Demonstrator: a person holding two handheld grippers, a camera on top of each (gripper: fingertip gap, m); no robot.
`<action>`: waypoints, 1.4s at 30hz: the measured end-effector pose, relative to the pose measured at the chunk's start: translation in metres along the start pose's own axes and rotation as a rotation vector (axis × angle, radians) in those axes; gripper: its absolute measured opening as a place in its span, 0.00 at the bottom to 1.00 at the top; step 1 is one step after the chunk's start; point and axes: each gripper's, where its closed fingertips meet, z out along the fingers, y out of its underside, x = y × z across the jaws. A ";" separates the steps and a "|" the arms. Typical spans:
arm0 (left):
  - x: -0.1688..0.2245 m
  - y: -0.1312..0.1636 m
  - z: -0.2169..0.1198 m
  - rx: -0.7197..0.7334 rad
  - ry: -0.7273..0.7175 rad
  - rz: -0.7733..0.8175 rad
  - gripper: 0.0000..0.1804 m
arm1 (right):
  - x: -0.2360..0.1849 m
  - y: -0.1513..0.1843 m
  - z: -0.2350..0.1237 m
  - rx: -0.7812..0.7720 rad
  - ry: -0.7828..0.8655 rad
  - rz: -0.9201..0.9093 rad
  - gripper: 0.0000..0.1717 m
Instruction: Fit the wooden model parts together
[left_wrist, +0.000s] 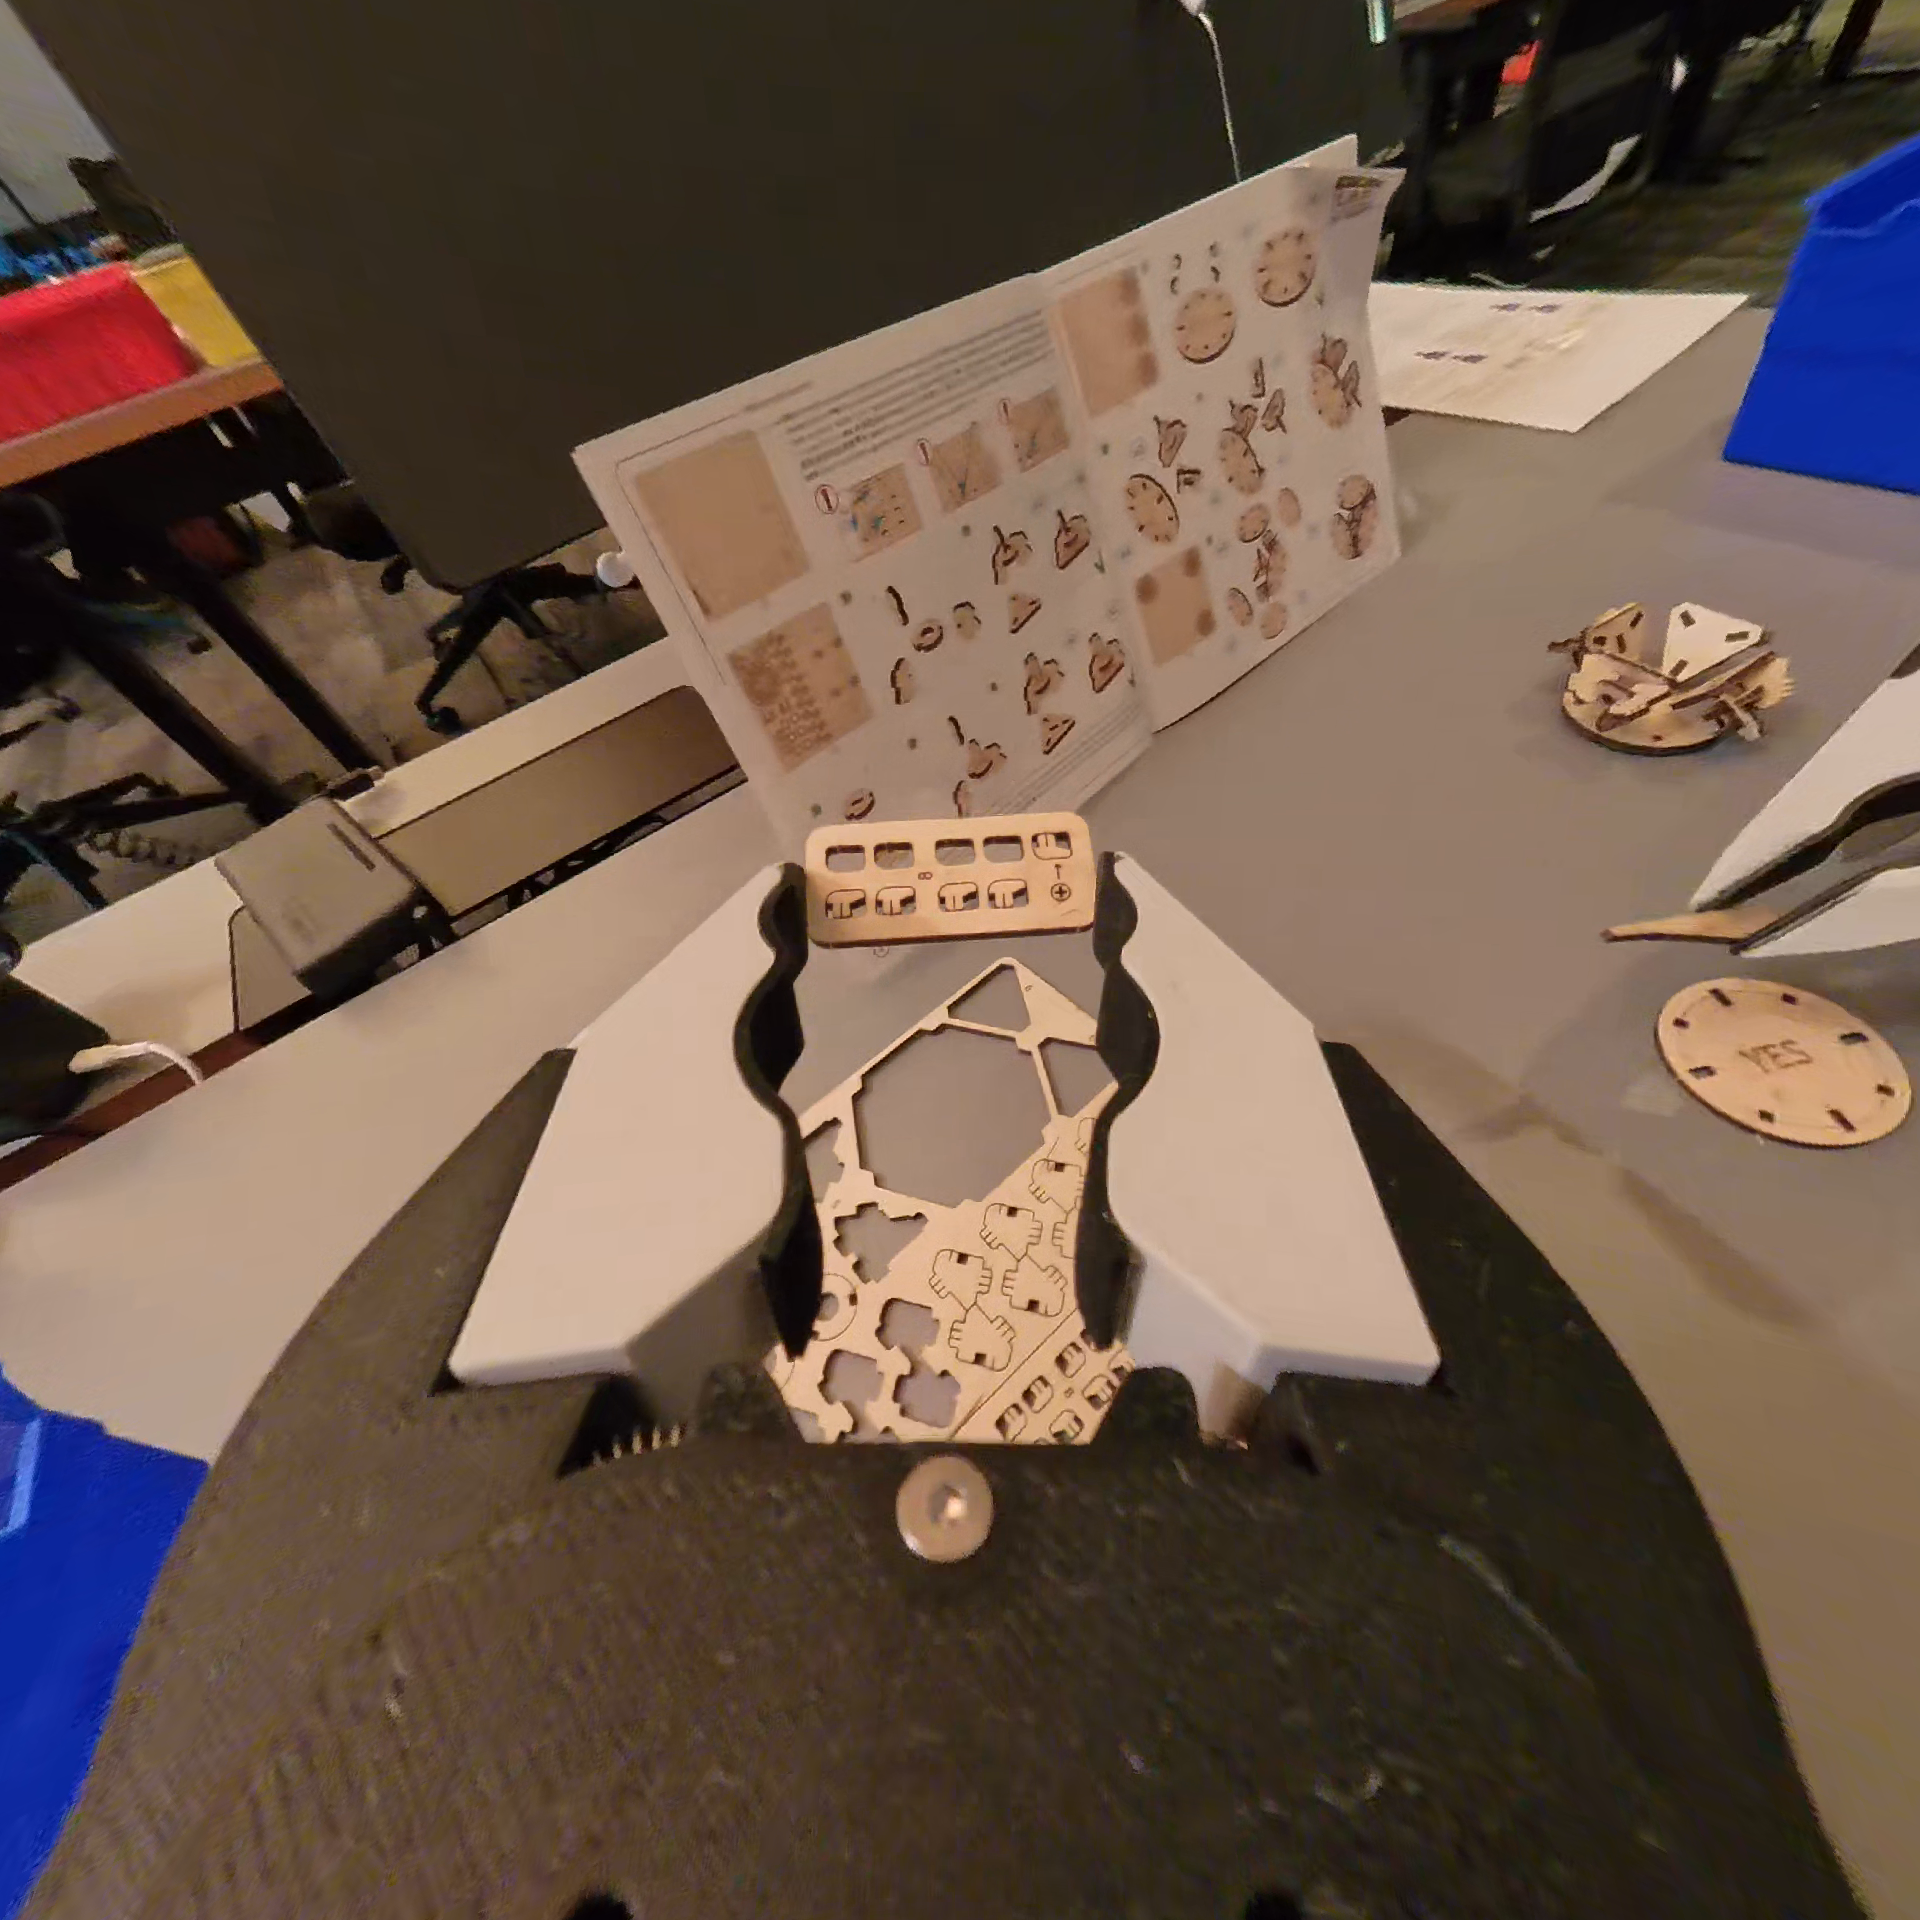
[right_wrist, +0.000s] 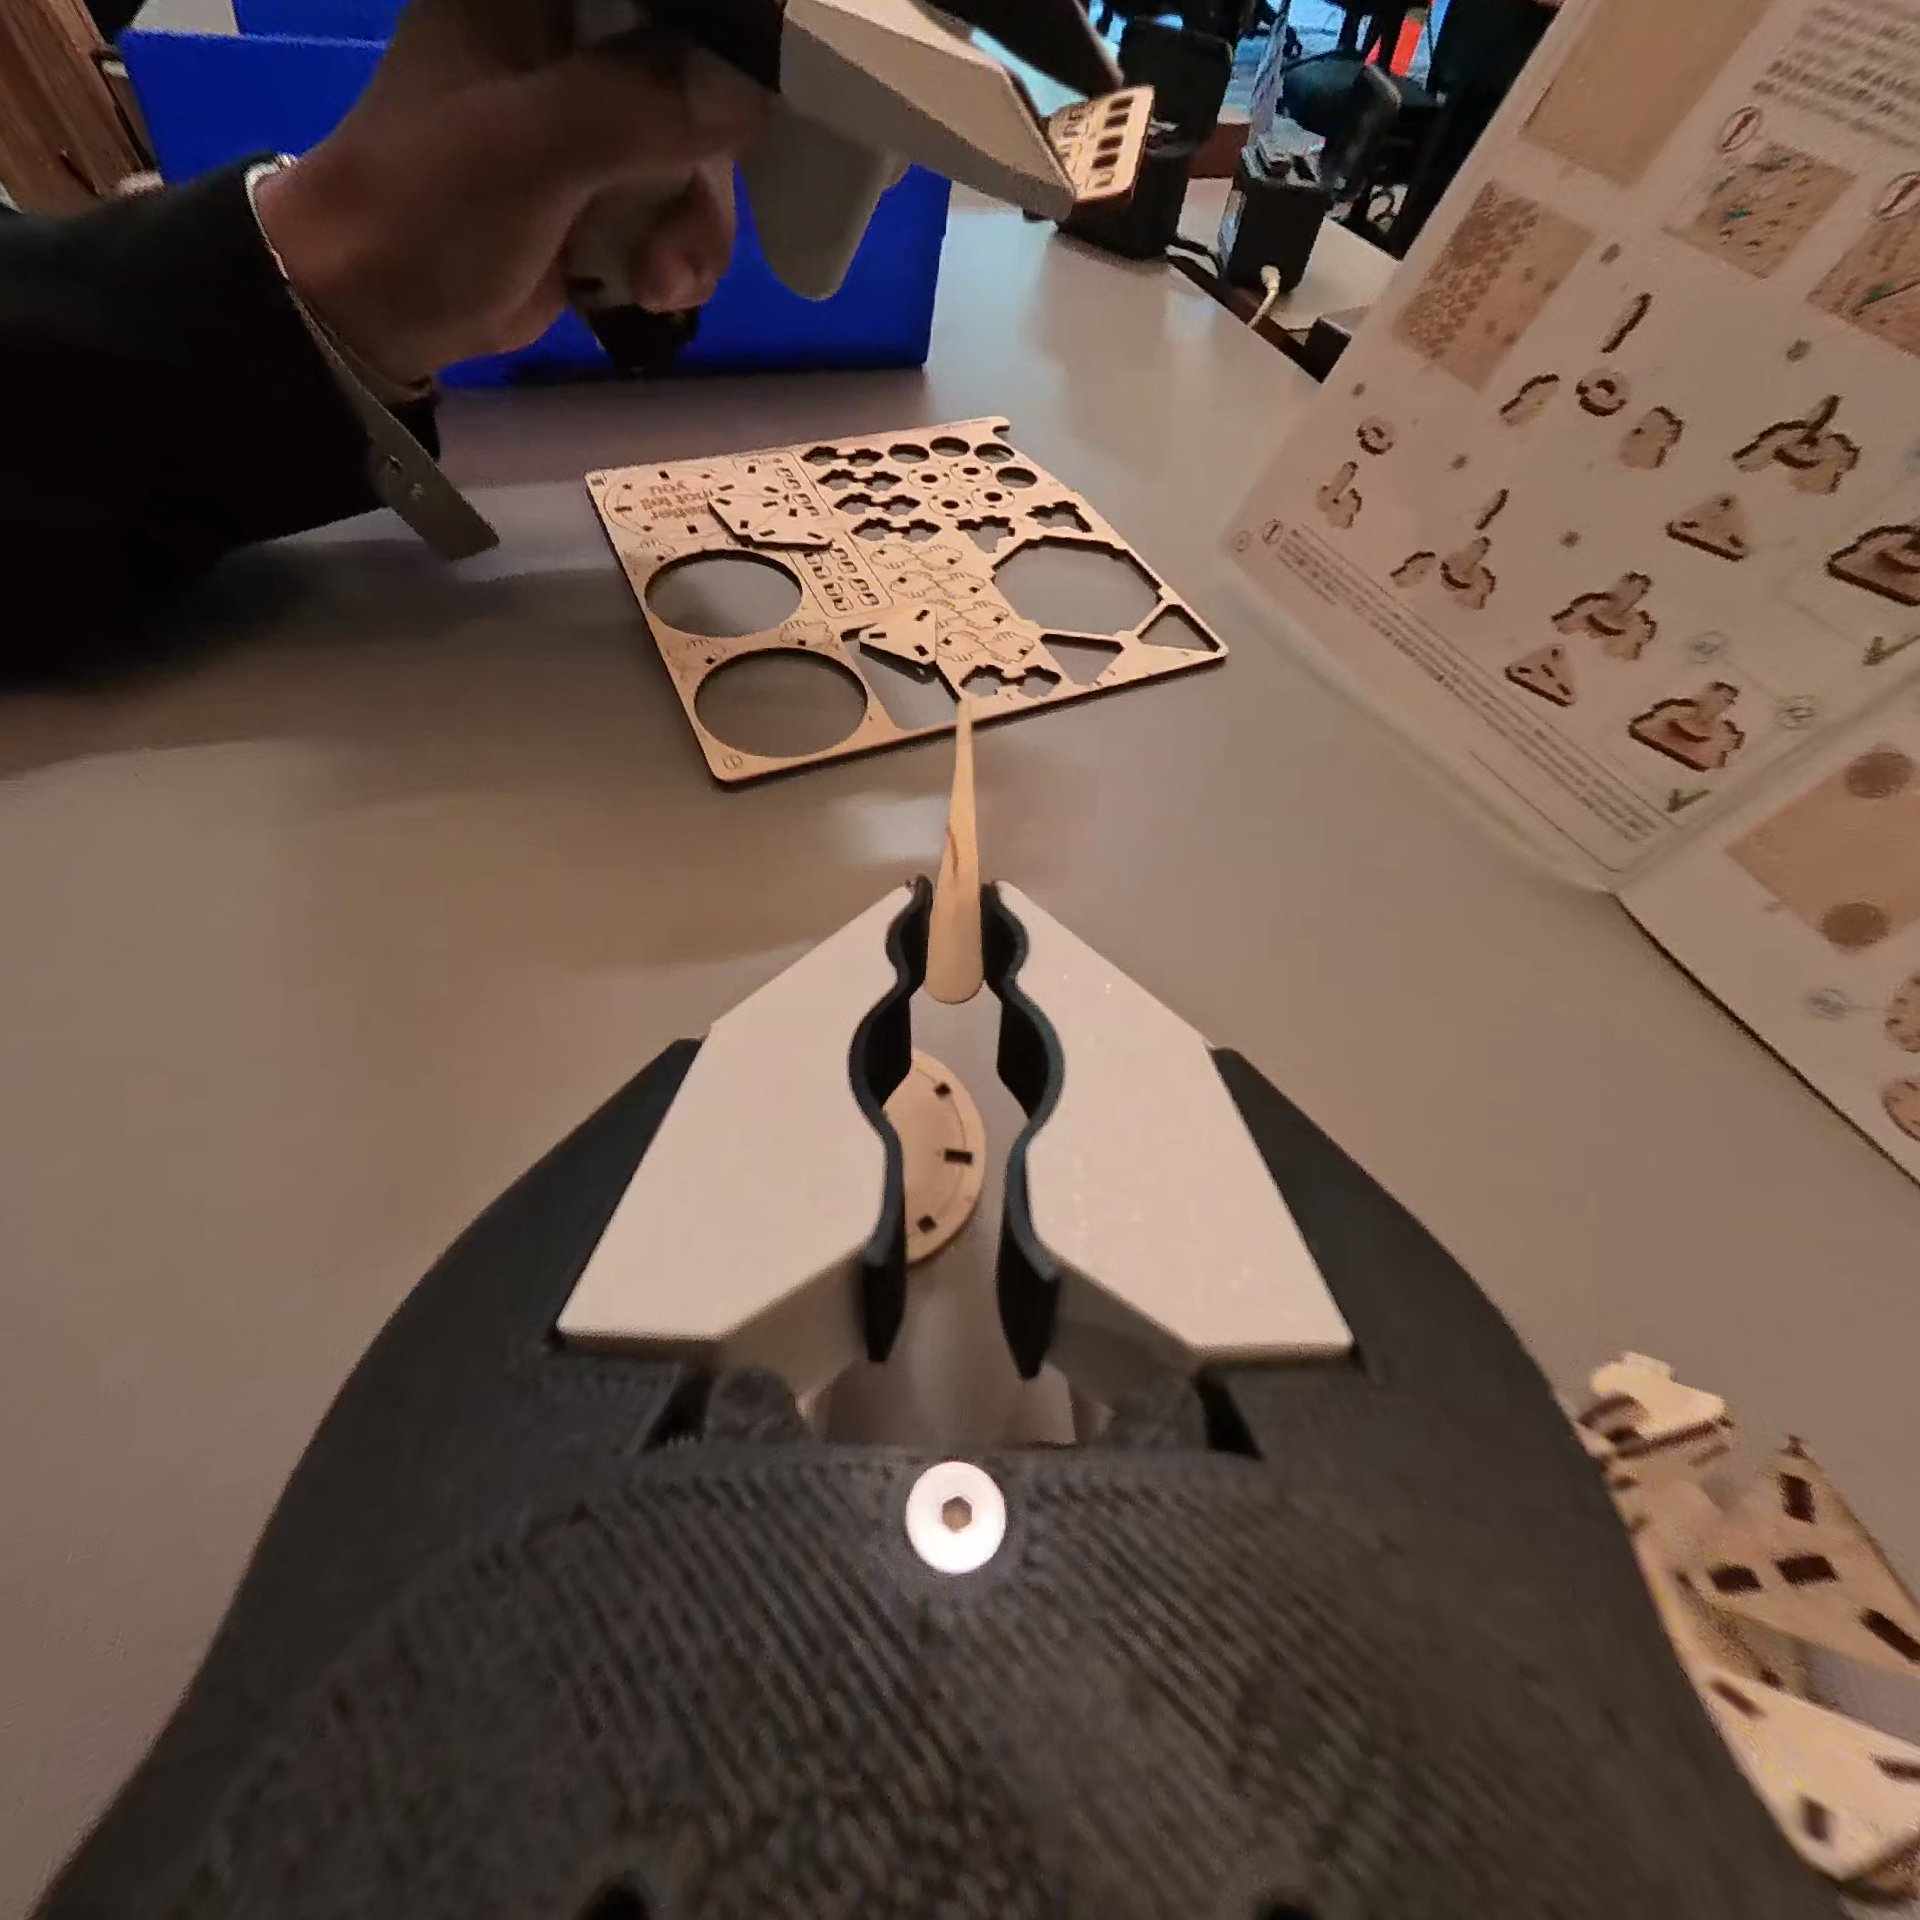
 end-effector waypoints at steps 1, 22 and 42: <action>-0.001 0.001 0.000 -0.005 0.001 -0.002 0.31 | -0.002 0.000 0.002 -0.001 -0.009 0.009 0.05; -0.076 0.004 -0.041 0.080 -0.204 -0.105 0.31 | 0.000 0.000 0.009 -0.015 -0.004 0.042 0.03; -0.072 0.000 -0.041 0.113 -0.168 -0.146 0.31 | 0.013 0.010 -0.003 -0.036 -0.040 0.221 0.16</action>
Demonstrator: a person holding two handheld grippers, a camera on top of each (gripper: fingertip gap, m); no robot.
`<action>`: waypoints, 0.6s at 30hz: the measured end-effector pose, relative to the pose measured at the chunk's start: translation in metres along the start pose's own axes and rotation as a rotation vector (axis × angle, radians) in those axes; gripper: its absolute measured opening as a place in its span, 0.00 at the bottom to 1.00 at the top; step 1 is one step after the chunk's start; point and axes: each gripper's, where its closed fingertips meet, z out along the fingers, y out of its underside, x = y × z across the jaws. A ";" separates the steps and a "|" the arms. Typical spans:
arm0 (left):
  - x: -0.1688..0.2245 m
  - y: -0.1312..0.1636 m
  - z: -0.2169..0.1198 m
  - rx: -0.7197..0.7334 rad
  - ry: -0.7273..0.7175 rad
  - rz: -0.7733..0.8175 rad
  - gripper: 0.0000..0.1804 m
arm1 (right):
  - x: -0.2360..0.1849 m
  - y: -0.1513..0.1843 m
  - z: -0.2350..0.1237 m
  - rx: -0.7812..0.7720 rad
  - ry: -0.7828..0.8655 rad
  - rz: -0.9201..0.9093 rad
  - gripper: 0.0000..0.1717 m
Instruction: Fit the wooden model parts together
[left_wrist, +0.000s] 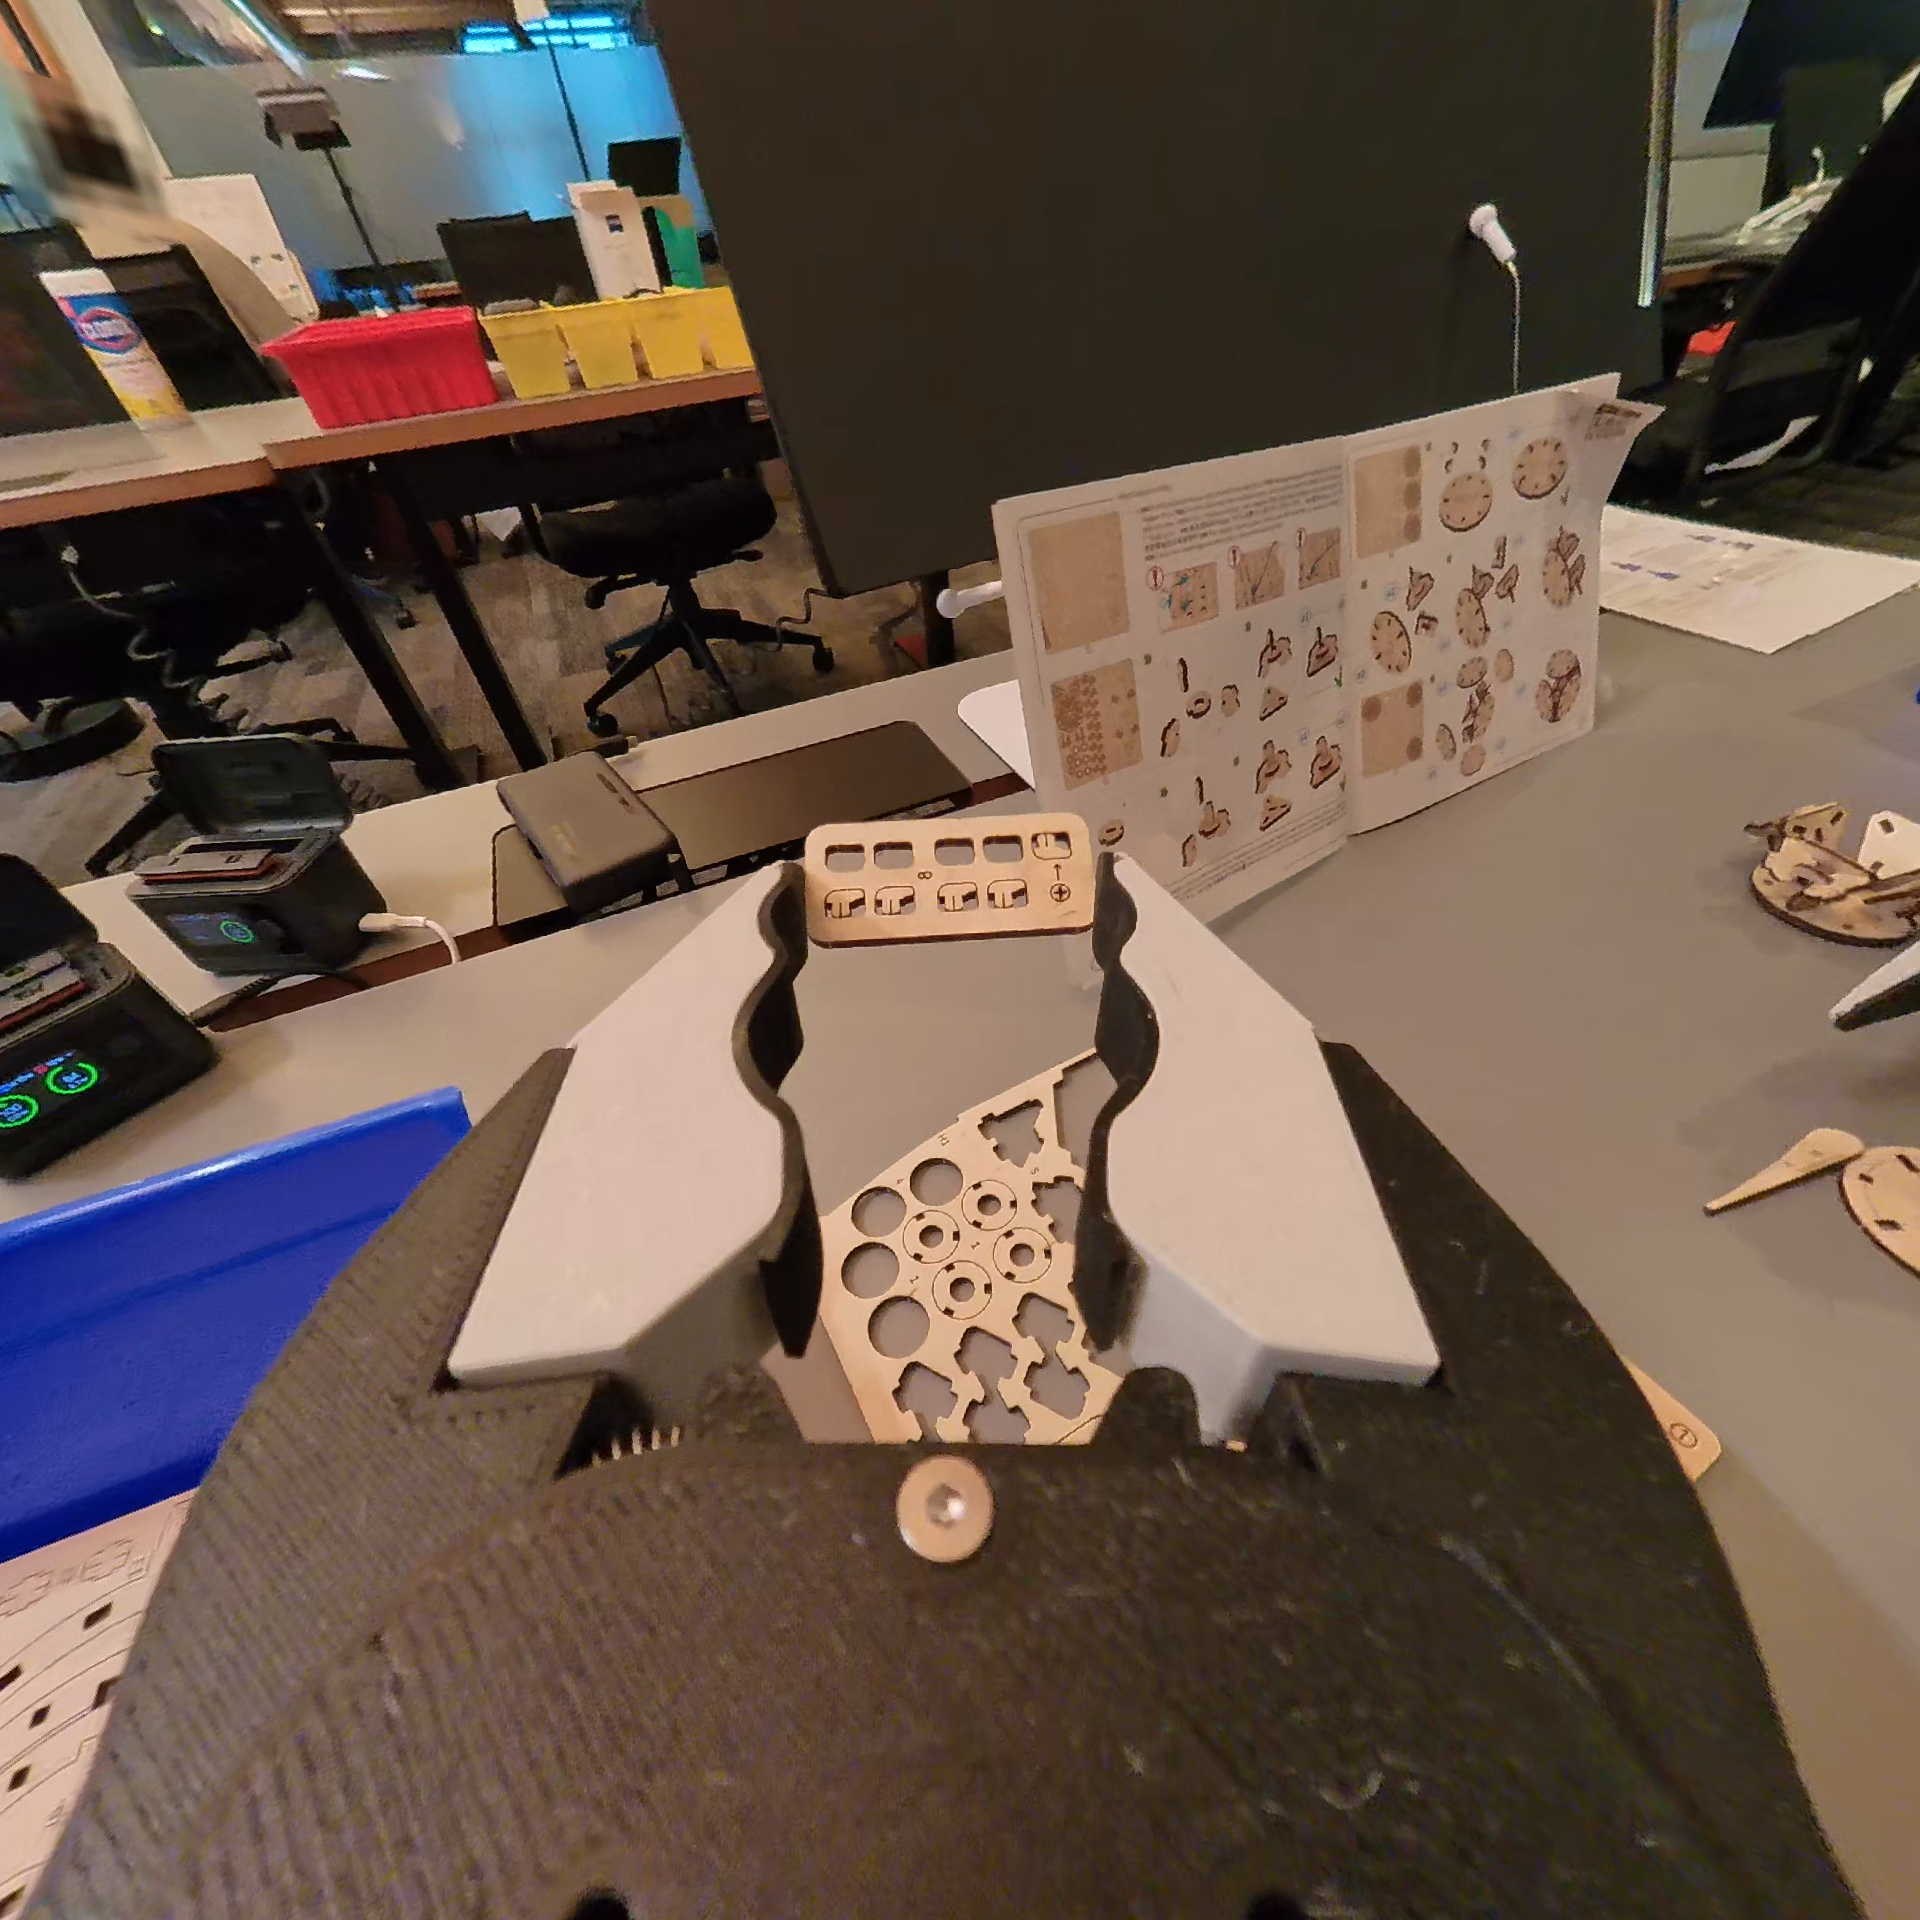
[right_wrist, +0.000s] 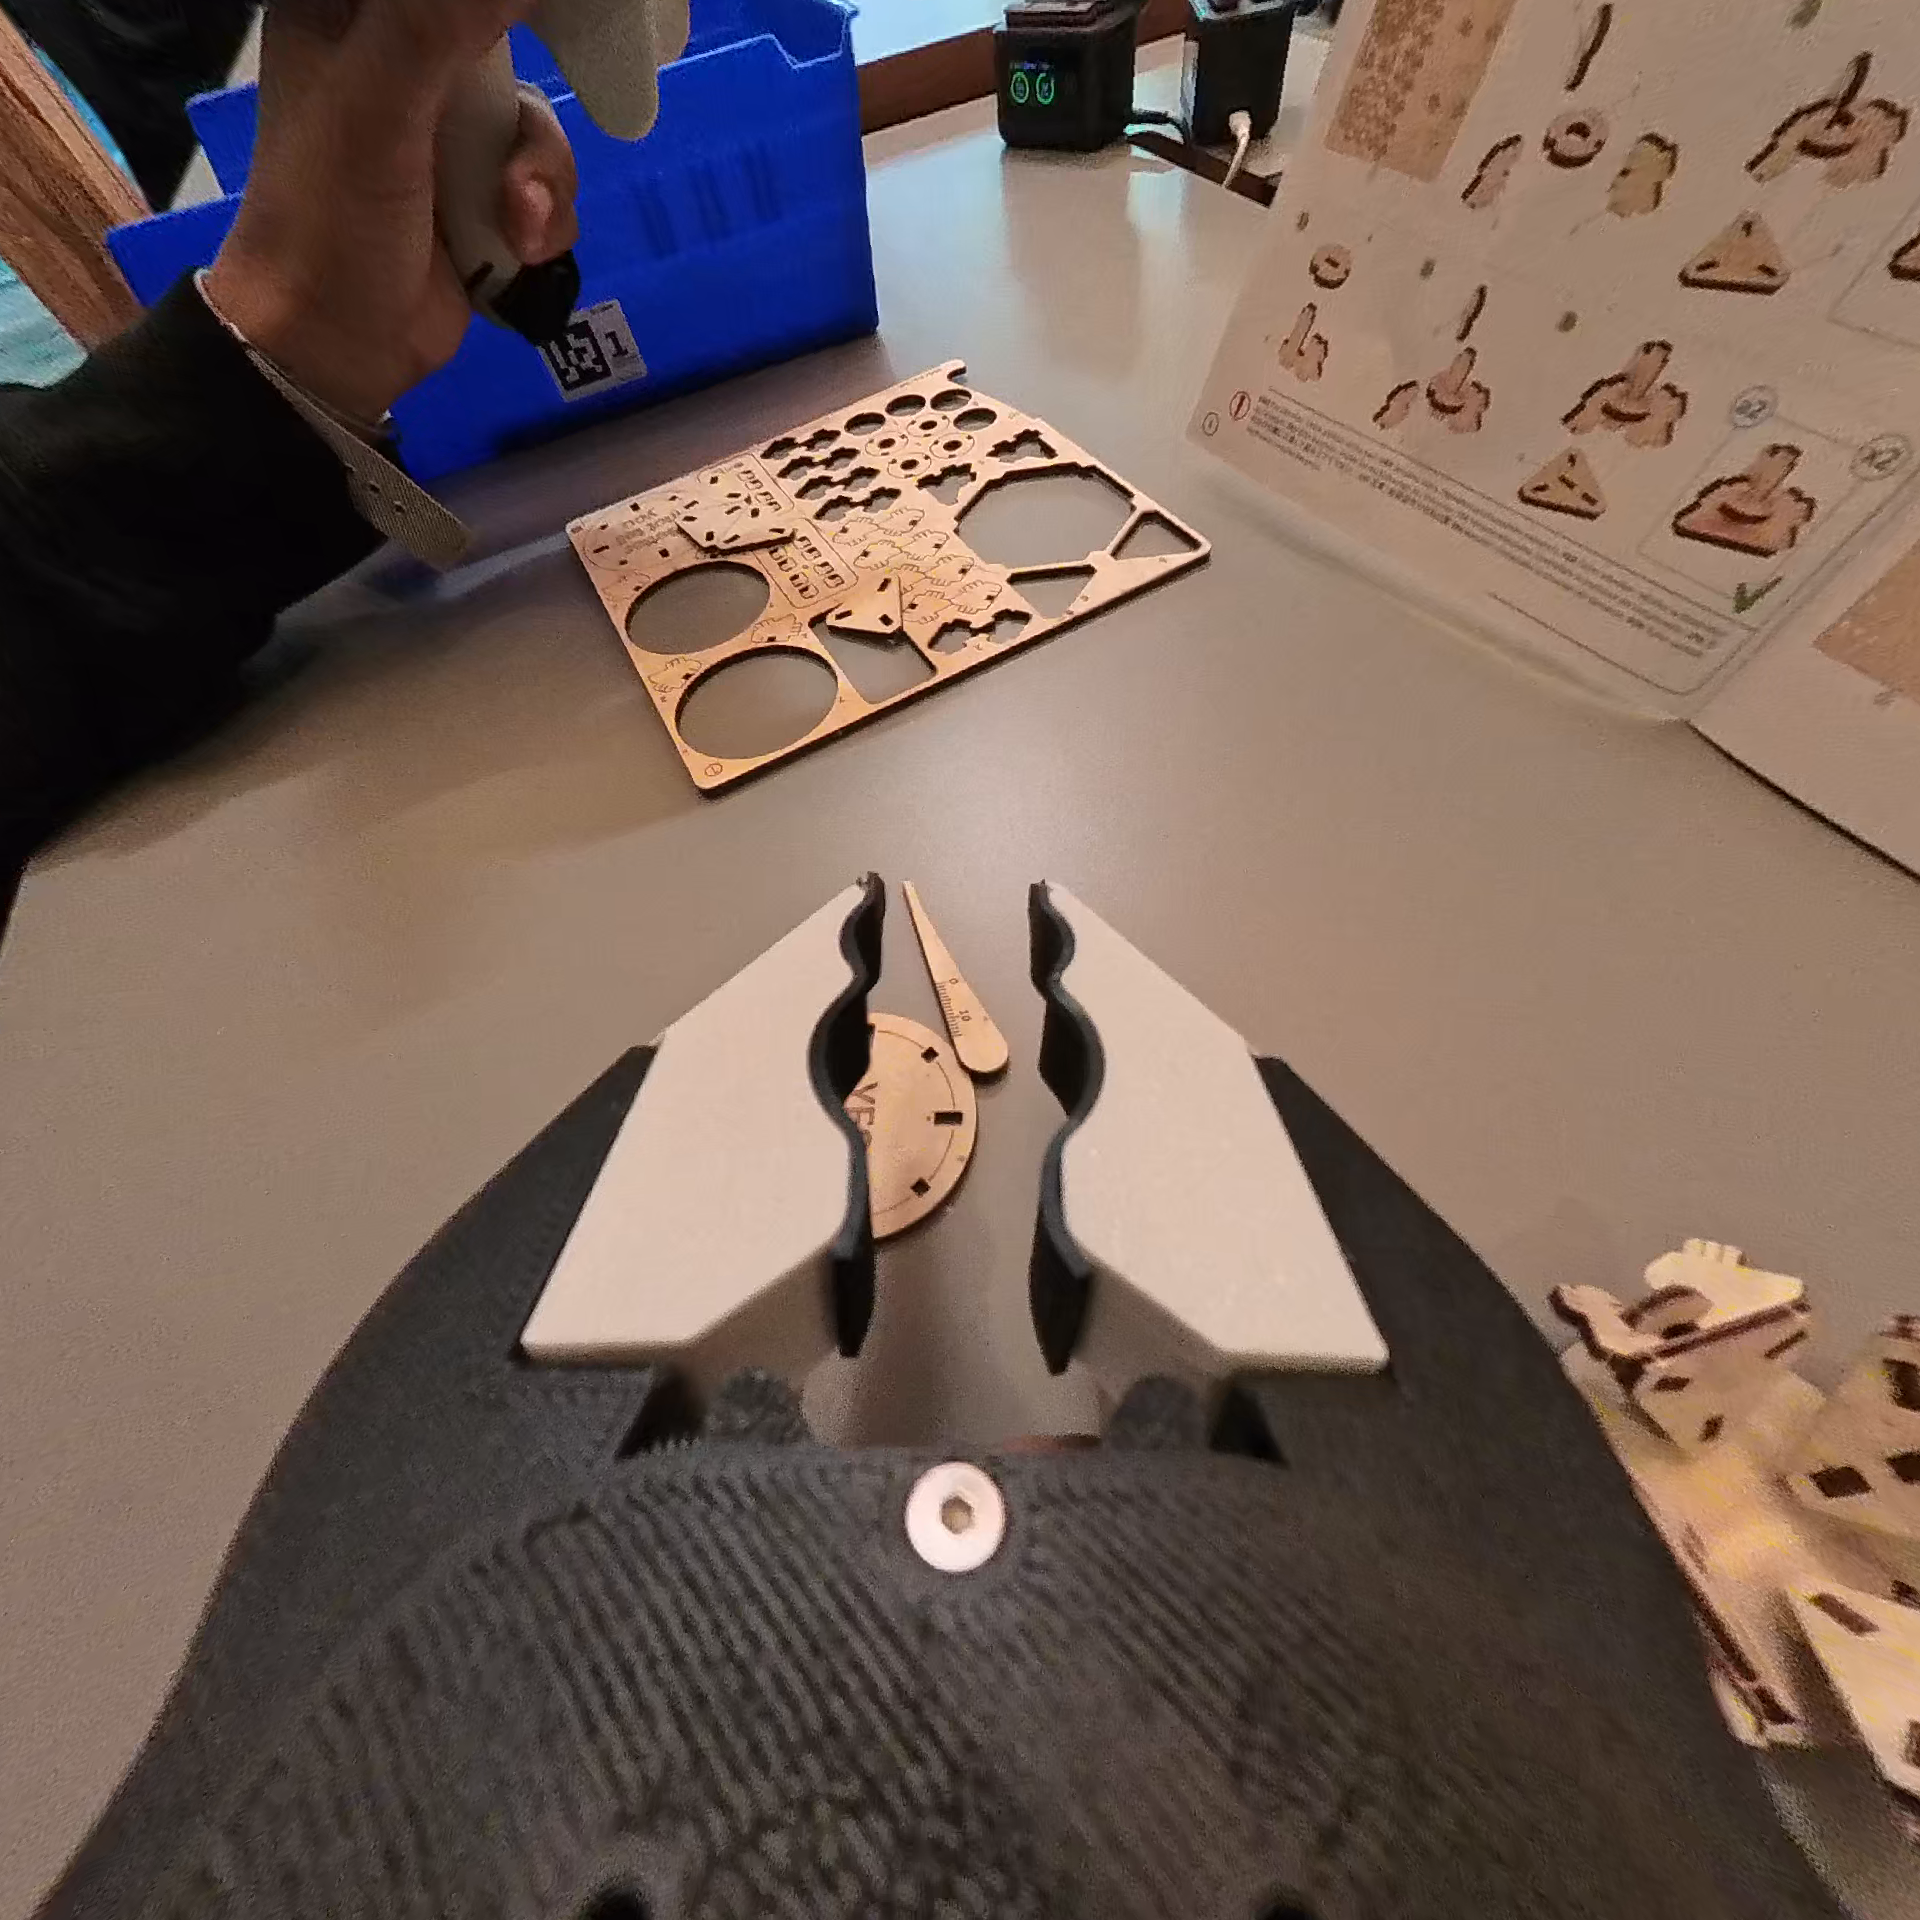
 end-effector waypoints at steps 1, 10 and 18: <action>0.000 0.000 0.000 0.002 0.003 -0.006 0.31 | 0.000 0.001 0.000 -0.004 -0.006 0.008 0.16; 0.002 0.002 0.002 -0.004 0.013 -0.012 0.31 | -0.005 0.012 0.008 -0.089 -0.009 -0.033 0.17; 0.006 0.003 0.003 -0.014 0.015 0.005 0.31 | 0.000 0.013 0.006 -0.092 -0.020 0.048 0.17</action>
